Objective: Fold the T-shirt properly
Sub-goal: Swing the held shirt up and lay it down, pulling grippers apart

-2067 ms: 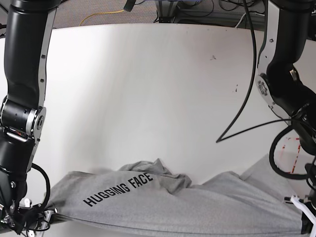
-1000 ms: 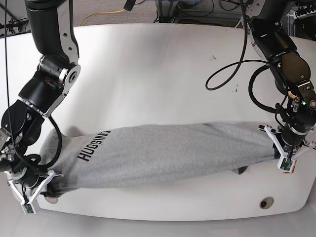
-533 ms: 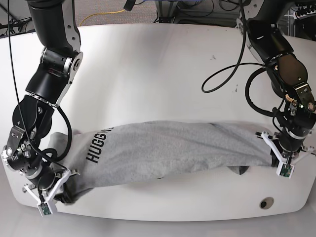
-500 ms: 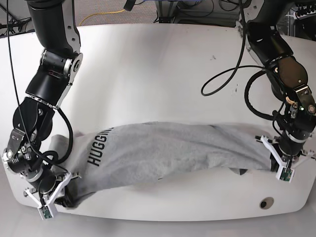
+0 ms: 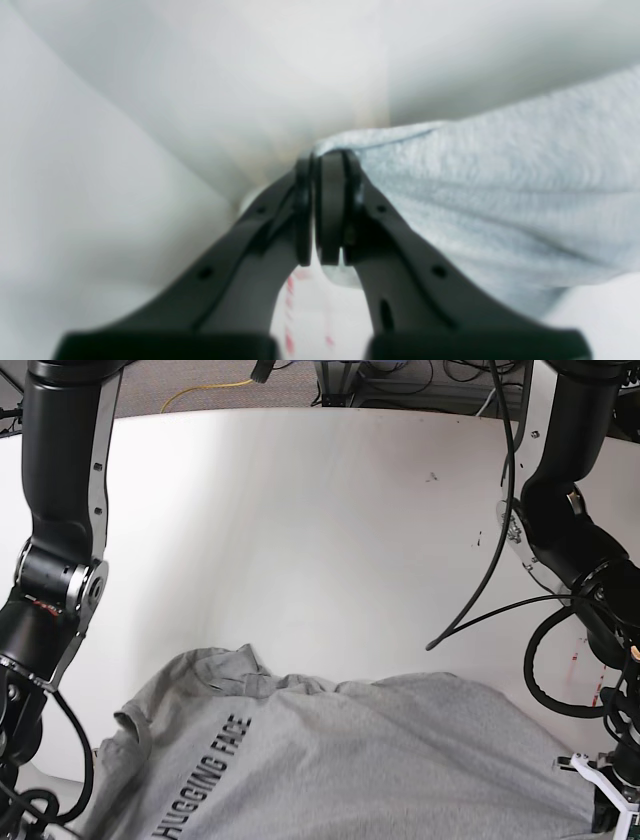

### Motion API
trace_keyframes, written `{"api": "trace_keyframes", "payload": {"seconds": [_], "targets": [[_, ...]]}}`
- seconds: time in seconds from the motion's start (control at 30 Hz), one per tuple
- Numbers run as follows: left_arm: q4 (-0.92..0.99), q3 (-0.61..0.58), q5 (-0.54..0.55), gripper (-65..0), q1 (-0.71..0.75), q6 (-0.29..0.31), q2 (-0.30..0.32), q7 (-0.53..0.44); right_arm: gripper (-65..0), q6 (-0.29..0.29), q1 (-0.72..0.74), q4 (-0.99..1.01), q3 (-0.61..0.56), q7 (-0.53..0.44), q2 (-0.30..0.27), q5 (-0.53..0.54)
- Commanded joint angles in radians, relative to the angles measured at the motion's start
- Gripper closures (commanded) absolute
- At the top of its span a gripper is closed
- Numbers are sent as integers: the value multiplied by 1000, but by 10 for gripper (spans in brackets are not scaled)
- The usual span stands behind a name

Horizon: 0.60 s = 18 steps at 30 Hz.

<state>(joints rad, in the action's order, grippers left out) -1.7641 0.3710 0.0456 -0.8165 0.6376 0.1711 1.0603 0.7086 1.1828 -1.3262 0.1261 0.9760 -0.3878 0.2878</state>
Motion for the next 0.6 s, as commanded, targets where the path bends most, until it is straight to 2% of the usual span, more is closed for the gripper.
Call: {"api": "trace_keyframes", "payload": {"seconds": [0.0,0.13,0.3,0.47,0.57], "targets": [[-20,4,-8,0,-65,-8,23,-18,0,-10,107,6,-41,-33,-21,3],[-43,6,-8,0,-182,-31,63,-18,0,-10,123,3,-70,-7,-23,3],[-38,4,-3,0,-254,-34,117,13,0,-10,123,-89,-64,143,-23,8],[-49,4,1,0,-154,-32,101,41,0,-10,119,-207,-24,191,-15,8],[-107,12,1,0,-43,-31,100,54,0,-10,1,-293,11,218,-13,8]]}}
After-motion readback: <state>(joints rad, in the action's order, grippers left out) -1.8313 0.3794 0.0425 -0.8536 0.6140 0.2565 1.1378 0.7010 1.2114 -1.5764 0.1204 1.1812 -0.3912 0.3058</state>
